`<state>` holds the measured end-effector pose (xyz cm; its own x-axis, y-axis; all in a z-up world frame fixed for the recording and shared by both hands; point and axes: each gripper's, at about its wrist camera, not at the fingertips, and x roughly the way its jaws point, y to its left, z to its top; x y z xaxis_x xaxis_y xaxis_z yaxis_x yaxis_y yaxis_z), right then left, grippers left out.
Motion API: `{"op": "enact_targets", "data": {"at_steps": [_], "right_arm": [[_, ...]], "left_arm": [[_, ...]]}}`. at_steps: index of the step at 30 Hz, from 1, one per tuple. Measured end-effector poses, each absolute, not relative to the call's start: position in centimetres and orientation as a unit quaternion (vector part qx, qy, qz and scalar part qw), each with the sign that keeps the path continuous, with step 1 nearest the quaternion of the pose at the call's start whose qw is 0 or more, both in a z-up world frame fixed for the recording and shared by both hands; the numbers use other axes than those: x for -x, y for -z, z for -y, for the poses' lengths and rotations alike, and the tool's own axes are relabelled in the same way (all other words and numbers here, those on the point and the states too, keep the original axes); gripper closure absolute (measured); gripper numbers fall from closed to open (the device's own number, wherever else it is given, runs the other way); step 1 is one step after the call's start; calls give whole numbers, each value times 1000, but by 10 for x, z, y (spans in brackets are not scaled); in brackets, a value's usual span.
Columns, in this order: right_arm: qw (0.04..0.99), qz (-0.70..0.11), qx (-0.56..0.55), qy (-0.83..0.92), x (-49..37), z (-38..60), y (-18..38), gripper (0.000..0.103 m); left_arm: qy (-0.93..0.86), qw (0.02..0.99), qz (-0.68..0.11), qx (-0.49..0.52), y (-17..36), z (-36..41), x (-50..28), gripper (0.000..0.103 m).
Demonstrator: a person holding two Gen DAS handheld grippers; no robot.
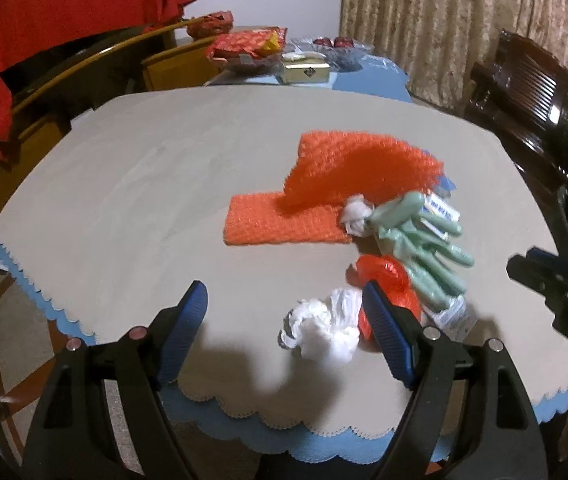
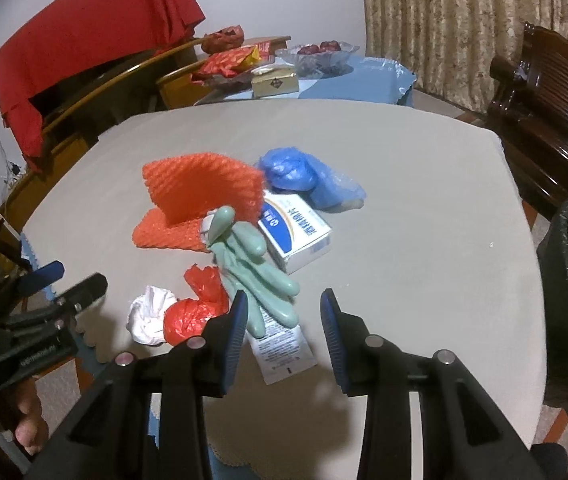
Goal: Collect trash
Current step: 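Return to the table and grasp the white tissue ball with the left gripper, then grasp the red plastic bag with the right gripper and lift it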
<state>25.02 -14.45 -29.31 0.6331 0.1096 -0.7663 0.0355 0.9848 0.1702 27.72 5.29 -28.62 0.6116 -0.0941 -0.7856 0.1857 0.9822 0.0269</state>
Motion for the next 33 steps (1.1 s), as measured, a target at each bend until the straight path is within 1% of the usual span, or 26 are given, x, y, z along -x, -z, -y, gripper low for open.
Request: {"op": "enact_targets", "data": {"at_steps": [8, 15, 20, 21, 22, 23, 24, 25, 28, 33], "right_arm": [[896, -437, -80, -9, -247, 147, 303, 65], [896, -437, -83, -8, -244, 151, 302, 65], [894, -439, -86, -16, -247, 143, 305, 65], [894, -440, -85, -19, -248, 140, 307, 65], [893, -441, -85, -22, -249, 137, 308, 65], [892, -443, -85, -26, -249, 133, 309, 65], [892, -444, -84, -29, -250, 129, 310, 65], [891, -445, -83, -32, -251, 126, 311, 65], [890, -446, -81, -42, -253, 114, 313, 65], [888, -450, -81, -53, -259, 99, 317, 65]], "left_arm": [[104, 876, -467, -61, 323, -49, -272, 25], [110, 863, -488, -67, 347, -41, -286, 26], [120, 855, -500, -64, 355, -41, -295, 35], [124, 855, -500, -64, 355, -40, -295, 40], [129, 854, -501, -62, 355, -40, -296, 49], [137, 852, -502, -59, 355, -40, -296, 55], [146, 850, -504, -56, 355, -39, -297, 65], [147, 851, -501, -58, 354, -38, -296, 69], [151, 855, -494, -59, 351, -39, -296, 76], [128, 866, -480, -59, 346, -61, -299, 78]]}}
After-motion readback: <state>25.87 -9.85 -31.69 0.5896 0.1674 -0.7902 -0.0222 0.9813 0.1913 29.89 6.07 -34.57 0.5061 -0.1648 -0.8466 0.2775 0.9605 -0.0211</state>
